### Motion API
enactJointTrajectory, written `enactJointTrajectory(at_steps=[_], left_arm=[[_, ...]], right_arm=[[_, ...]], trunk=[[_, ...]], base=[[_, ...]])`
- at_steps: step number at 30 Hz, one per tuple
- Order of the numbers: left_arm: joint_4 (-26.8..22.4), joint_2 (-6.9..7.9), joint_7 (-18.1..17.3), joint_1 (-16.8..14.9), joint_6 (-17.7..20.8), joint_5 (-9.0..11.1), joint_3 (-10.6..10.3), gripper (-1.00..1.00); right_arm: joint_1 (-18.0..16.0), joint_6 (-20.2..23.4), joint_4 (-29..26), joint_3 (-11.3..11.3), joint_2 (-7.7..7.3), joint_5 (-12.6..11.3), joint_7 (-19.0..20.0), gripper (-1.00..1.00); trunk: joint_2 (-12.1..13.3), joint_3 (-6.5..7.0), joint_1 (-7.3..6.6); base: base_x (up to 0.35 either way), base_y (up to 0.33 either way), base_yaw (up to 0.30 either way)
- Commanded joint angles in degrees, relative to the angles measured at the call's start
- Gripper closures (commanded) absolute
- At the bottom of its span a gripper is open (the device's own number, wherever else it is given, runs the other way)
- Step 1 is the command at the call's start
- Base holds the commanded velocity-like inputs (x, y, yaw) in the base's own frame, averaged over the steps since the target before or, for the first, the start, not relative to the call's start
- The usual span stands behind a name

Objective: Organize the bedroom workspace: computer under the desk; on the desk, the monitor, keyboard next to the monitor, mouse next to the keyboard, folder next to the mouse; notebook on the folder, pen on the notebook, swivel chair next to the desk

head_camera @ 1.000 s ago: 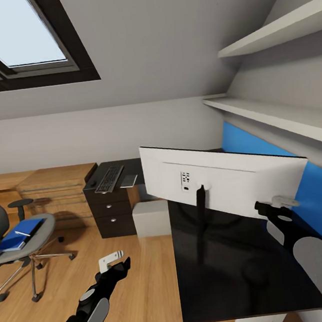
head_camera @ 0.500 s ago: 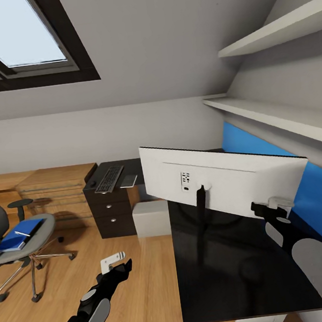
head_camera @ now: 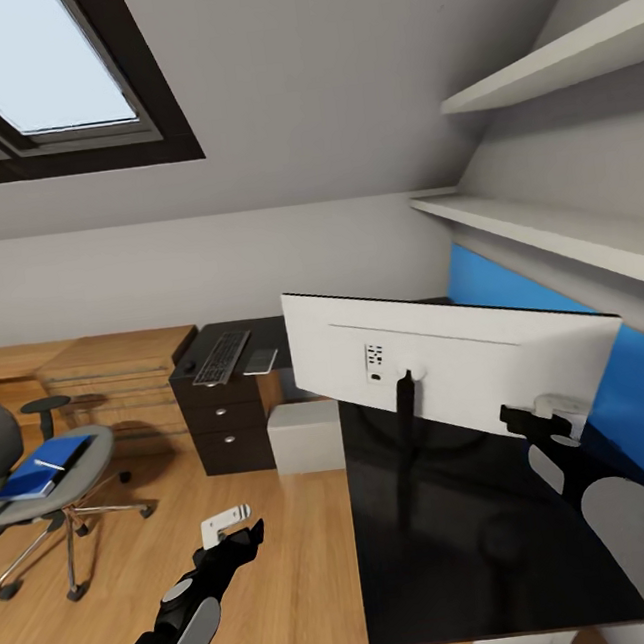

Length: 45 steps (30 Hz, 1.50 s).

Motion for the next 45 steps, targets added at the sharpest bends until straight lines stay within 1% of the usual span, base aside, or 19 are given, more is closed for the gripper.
enactJointTrajectory(at_steps=[1, 9, 26, 29, 33, 45], left_arm=[[-0.09, 0.07, 0.48, -0.08, 0.08, 0.39, -0.2, -1.0], [-0.09, 0.11, 0.48, -0.07, 0.08, 0.31, -0.19, -1.0], [-0.09, 0.08, 0.48, -0.08, 0.08, 0.06, -0.22, -1.0], [-0.09, 0.04, 0.48, -0.08, 0.08, -0.05, -0.42, -1.0], [-0.09, 0.02, 0.48, -0.08, 0.08, -0.04, -1.3, -1.0], [-0.09, 0.16, 0.48, -0.08, 0.17, 0.1, -1.51, -1.0]], right_arm=[[-0.05, -0.27, 0.05, 0.15, 0.04, -0.59, -0.03, -1.0], [-0.05, -0.27, 0.0, 0.1, 0.23, -0.58, -0.03, -1.0], [-0.05, -0.27, 0.02, 0.09, 0.15, -0.53, 0.05, -1.0], [-0.05, -0.27, -0.01, 0.09, 0.15, -0.53, 0.05, -1.0], [-0.03, -0.27, 0.04, 0.09, 0.15, -0.53, 0.05, -1.0], [0.03, -0.27, -0.01, 0.09, 0.15, -0.53, 0.05, -1.0]], trunk=[[-0.08, -0.09, 0.02], [-0.08, -0.09, 0.02], [-0.08, -0.09, 0.02], [-0.08, -0.09, 0.02], [-0.08, -0.09, 0.02], [-0.08, -0.09, 0.02]], base=[[0.0, 0.0, 0.178], [0.0, 0.0, 0.189], [0.002, 0.0, 0.012], [0.109, 0.0, 0.0], [0.254, 0.0, 0.0], [0.107, 0.0, 0.0]])
